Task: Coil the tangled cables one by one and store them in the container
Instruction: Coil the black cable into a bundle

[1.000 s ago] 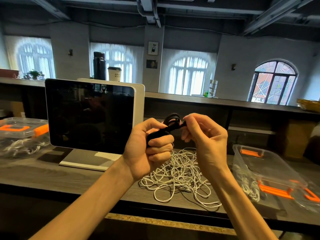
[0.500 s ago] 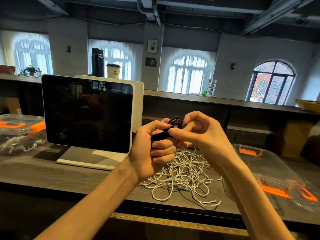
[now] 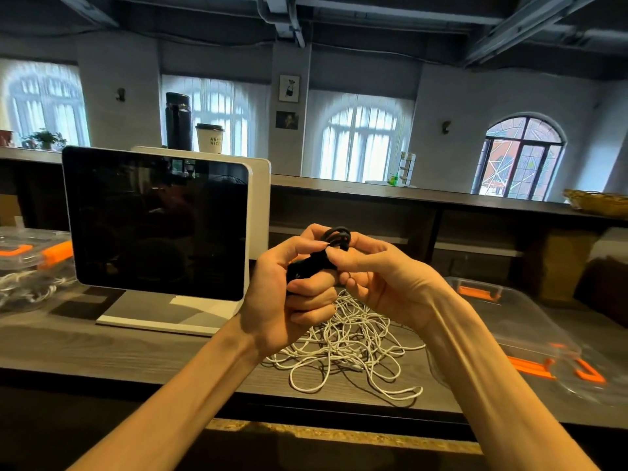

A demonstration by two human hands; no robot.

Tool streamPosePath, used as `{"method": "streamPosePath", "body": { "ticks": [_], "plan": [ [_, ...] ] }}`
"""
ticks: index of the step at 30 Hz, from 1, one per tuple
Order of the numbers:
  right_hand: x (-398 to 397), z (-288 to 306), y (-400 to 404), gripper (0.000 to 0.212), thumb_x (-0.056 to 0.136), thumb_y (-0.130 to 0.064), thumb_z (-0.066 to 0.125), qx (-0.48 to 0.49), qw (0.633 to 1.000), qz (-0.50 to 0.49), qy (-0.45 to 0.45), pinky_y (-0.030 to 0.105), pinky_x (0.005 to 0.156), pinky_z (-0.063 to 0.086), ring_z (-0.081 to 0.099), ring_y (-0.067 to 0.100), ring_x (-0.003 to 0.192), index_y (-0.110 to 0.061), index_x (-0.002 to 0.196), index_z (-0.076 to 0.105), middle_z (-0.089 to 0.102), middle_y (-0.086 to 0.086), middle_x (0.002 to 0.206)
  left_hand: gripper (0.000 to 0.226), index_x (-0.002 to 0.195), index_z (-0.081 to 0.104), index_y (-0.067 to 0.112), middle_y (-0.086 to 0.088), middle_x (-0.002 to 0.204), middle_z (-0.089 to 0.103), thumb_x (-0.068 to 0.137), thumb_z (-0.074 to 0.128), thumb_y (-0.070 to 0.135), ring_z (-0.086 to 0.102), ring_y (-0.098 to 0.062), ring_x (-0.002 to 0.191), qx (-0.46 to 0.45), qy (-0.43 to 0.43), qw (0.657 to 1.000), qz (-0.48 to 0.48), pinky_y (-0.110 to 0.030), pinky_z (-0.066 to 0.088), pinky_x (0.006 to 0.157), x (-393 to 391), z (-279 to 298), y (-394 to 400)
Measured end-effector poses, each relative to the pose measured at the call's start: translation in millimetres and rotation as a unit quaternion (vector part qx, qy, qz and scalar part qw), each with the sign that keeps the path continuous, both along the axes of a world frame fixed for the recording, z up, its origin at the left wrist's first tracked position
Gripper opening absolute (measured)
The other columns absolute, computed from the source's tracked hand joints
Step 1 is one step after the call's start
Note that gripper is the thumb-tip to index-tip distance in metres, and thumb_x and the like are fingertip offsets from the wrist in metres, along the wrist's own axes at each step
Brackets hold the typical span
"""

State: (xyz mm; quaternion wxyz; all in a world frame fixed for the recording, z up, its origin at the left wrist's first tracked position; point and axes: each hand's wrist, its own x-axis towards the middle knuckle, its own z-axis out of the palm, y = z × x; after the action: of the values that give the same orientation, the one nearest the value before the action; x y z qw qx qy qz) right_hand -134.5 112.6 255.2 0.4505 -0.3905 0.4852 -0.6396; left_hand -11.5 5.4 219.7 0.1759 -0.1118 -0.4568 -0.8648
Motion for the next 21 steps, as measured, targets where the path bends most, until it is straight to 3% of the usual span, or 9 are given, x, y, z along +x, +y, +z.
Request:
{"method": "streamPosePath", "body": {
  "ticks": [4, 8, 11, 16, 21],
  "plan": [
    [3.7, -5.2, -2.3, 0.039, 0.069, -0.015, 0.079, 0.0, 0.999, -0.013, -0.034, 0.013, 0.054, 0.056, 0.065, 0.008, 0.056, -0.006, 0.106, 0.069, 0.068, 0.012, 0.09, 0.032, 0.091, 0.054, 0.012, 0.009, 0.045, 0.019, 0.102, 0.046, 0.041, 0.013, -0.006, 0.036, -0.025, -0.01, 1.0, 0.002, -0.017, 0.016, 0.032, -3.2, -0.4, -1.1],
    [10.6, -19.6, -6.7, 0.023, 0.071, -0.035, 0.081, -0.062, 0.992, -0.104, 0.042, 0.017, 0.06, 0.053, 0.066, 0.01, 0.07, -0.016, 0.084, 0.08, 0.074, 0.006, 0.086, 0.03, 0.095, 0.052, 0.013, 0.007, 0.047, 0.02, 0.101, 0.049, 0.043, 0.012, -0.008, 0.037, -0.035, -0.004, 0.999, 0.021, -0.018, 0.016, 0.033, -8.8, 3.0, -3.6],
    [15.3, -24.6, -5.8, 0.022, 0.08, -0.038, 0.076, -0.103, 0.982, -0.12, 0.101, 0.024, 0.065, 0.055, 0.068, 0.016, 0.08, -0.016, 0.079, 0.075, 0.073, 0.008, 0.088, 0.031, 0.099, 0.048, 0.012, 0.008, 0.045, 0.024, 0.1, 0.049, 0.043, 0.016, -0.006, 0.034, -0.044, -0.005, 0.999, 0.033, -0.018, 0.019, 0.032, -8.5, 2.6, -6.1],
    [24.4, -27.1, -8.7, 0.029, 0.093, -0.036, 0.066, -0.125, 0.974, -0.129, 0.137, 0.02, 0.048, 0.048, 0.057, 0.013, 0.055, -0.007, 0.091, 0.068, 0.066, 0.002, 0.072, 0.037, 0.093, 0.057, 0.008, 0.007, 0.044, 0.021, 0.1, 0.048, 0.043, 0.018, -0.005, 0.031, -0.01, -0.018, 0.999, 0.034, -0.017, 0.018, 0.031, -4.2, 3.4, -5.3],
    [20.4, -24.4, -6.8, 0.027, 0.085, -0.027, 0.07, -0.154, 0.976, -0.105, 0.115, 0.016, 0.057, 0.051, 0.062, 0.009, 0.063, -0.003, 0.095, 0.076, 0.072, 0.005, 0.078, 0.038, 0.09, 0.065, 0.004, 0.008, 0.041, 0.025, 0.096, 0.052, 0.04, 0.013, -0.007, 0.032, 0.1, -0.014, 0.995, 0.025, -0.016, 0.02, 0.03, -0.4, 5.4, -4.0]
  ]
}}
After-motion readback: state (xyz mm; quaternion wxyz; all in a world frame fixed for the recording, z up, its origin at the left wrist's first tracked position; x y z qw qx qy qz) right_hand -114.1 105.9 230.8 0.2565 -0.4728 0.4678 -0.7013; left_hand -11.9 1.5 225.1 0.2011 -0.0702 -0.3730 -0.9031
